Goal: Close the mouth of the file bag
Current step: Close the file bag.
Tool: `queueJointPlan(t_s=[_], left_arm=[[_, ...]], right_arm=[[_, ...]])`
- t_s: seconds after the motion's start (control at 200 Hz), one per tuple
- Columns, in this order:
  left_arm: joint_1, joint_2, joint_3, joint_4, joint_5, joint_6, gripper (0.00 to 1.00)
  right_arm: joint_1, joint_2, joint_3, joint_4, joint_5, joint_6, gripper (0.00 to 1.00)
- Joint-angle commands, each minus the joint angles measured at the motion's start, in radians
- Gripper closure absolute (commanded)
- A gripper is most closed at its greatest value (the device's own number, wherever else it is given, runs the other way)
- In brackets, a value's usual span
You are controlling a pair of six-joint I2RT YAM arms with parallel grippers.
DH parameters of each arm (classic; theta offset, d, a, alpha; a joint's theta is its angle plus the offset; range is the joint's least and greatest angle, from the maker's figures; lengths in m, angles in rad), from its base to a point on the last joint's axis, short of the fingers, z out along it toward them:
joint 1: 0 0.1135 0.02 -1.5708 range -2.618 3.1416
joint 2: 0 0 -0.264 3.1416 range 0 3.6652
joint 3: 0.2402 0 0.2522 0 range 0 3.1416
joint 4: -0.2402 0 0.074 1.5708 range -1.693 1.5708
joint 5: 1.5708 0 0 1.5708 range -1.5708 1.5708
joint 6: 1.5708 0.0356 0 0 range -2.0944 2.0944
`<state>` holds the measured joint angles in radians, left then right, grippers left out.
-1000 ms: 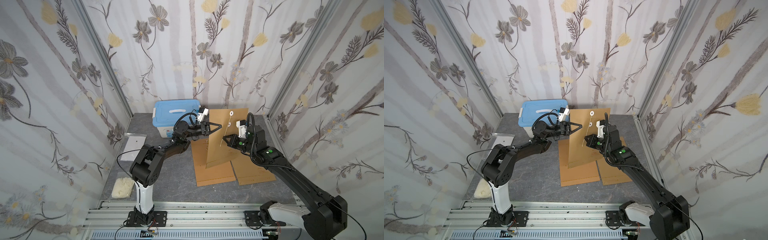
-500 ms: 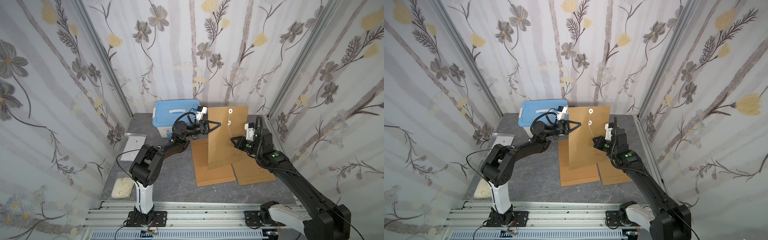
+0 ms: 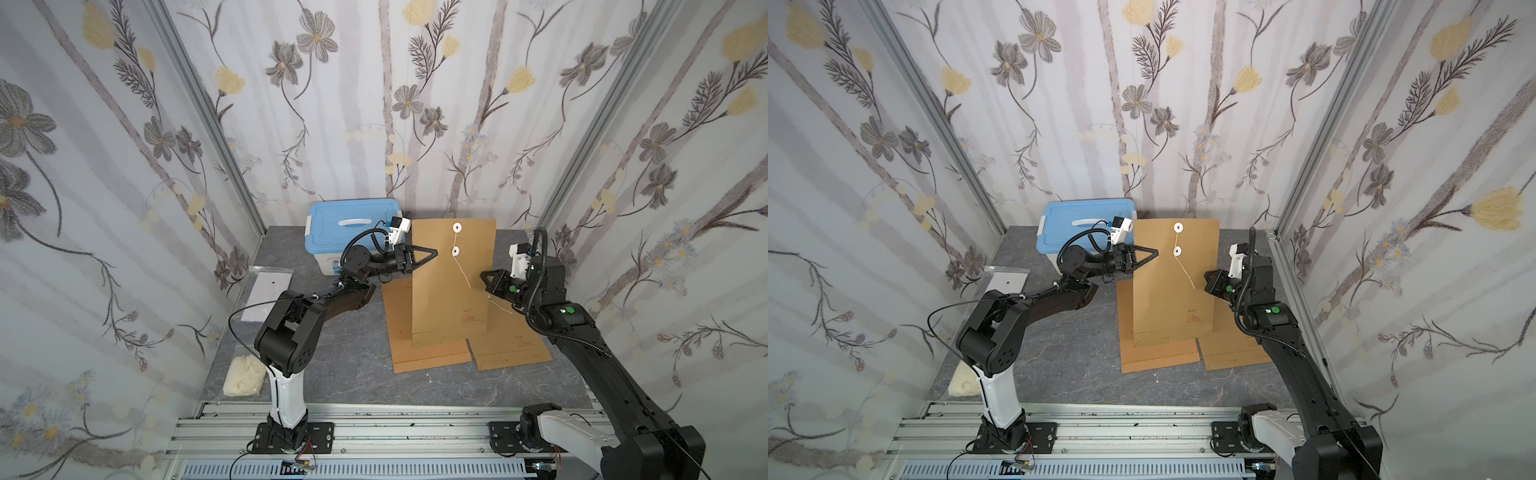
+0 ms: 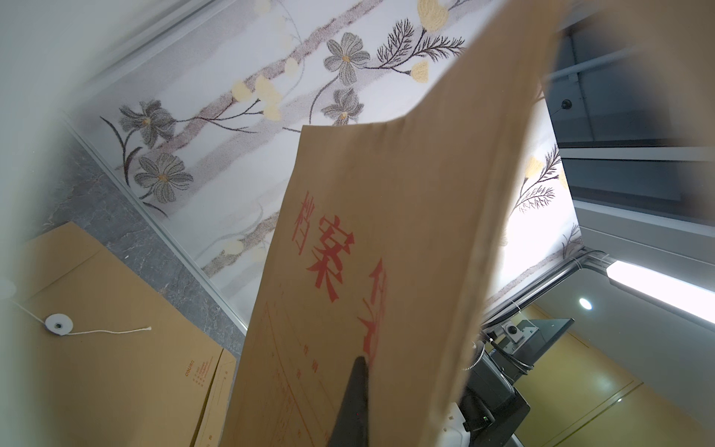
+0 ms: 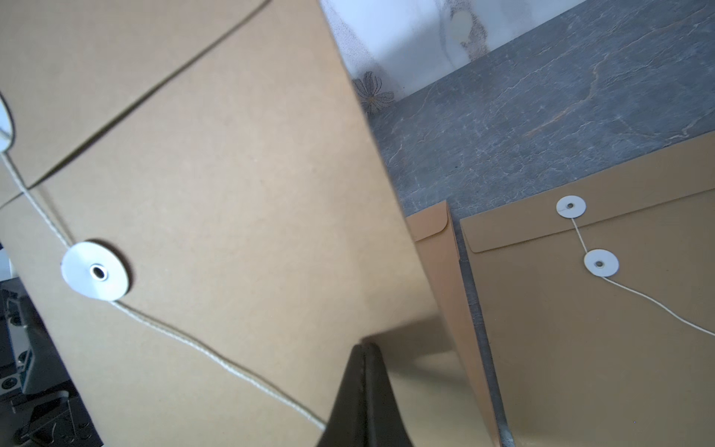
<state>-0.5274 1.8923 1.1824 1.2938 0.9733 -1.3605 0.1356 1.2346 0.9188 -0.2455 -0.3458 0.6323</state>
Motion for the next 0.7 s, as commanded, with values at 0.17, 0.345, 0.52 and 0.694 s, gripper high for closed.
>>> queueJointPlan(t_s=[0.17, 0.345, 0.52, 0.694], left_arm=[[0.018, -0.106, -0.132, -0.088, 0.049, 0.086, 1.0], [0.071, -0.224, -0.27, -0.211, 0.039, 0.161, 1.0], [0.14, -0.42, -0.365, -0.611, 0.026, 0.38, 1.0], [0.21, -0.585, -0.344, -1.114, -0.055, 0.592, 1.0]], right_arm=[[-0.066, -0.004, -0.014, 0.001, -0.057, -0.044, 1.0], [-0.08, 0.011, -0.032, 0.028, -0.098, -0.049, 0.69], [-0.046, 0.066, -0.026, 0.043, -0.156, -0.059, 0.49], [0.094, 0.152, -0.008, 0.043, -0.107, -0.092, 0.45]])
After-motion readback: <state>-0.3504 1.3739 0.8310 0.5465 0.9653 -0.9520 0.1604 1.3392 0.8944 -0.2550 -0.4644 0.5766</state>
